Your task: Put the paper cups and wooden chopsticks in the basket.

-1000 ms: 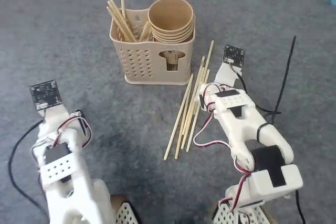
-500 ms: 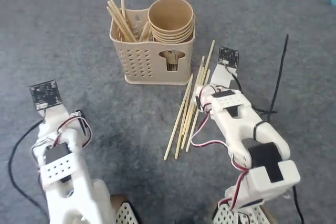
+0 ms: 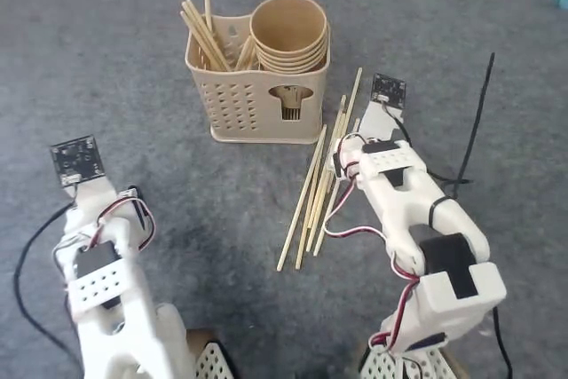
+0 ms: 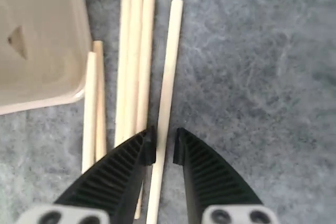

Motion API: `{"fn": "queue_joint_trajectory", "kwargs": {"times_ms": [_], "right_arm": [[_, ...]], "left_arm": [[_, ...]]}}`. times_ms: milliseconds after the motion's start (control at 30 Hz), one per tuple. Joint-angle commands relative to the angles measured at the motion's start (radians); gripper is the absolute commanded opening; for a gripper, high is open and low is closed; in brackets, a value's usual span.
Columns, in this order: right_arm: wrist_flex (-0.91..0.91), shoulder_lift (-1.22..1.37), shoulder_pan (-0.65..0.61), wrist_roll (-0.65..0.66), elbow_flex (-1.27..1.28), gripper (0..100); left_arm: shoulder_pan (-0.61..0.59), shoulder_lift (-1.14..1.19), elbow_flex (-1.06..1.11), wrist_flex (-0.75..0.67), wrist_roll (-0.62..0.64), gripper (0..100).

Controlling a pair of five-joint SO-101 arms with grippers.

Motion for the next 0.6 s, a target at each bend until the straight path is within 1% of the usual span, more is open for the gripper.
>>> {"fn": "queue_joint_trajectory", "kwargs": {"times_ms": [0, 133, 300, 467, 567], "right_arm": [[0.071, -0.004, 0.067, 0.008, -0.032, 8.4], [0.11, -0.005, 0.124, 0.046, -0.032, 8.0], [0.11, -0.005, 0.125, 0.046, -0.032, 0.6], [0.12, -0.013, 0.127, 0.048, -0.032, 0.8], [0.177, -0.074, 0.128, 0.046, -0.029, 0.8]], "left_arm": [[0.008, -0.031, -0.005, 0.002, -0.005, 17], [0.008, -0.031, -0.005, 0.002, -0.005, 17], [0.008, -0.031, -0.005, 0.002, -0.005, 17], [0.008, -0.031, -0.005, 0.002, -0.005, 17], [0.008, -0.031, -0.005, 0.002, -0.005, 17]]}}
